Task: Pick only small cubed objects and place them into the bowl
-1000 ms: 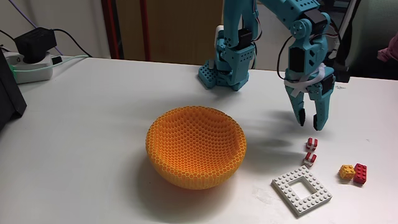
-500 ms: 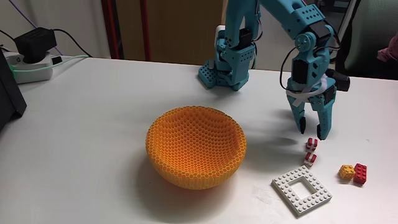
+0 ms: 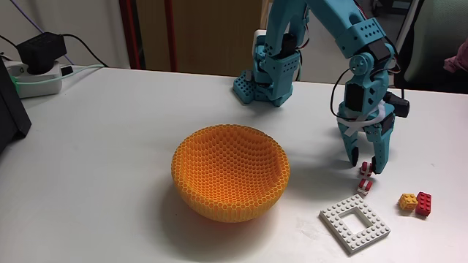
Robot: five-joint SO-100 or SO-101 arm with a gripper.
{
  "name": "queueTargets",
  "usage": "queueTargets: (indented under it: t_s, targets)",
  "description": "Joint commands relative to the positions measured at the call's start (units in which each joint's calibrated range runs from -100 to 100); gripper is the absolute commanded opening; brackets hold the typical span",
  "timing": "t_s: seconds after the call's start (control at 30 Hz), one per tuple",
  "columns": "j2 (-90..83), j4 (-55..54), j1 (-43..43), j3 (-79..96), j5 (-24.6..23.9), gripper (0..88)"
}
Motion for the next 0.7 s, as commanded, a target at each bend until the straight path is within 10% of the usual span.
queueTargets:
  t_s: [0.0,0.67]
  targets:
    - [-0.25,-1.0,0.41,-2.48,0.44,19.1]
    - [-22.69,9.17,8.43,-3.15,1.22,1.0]
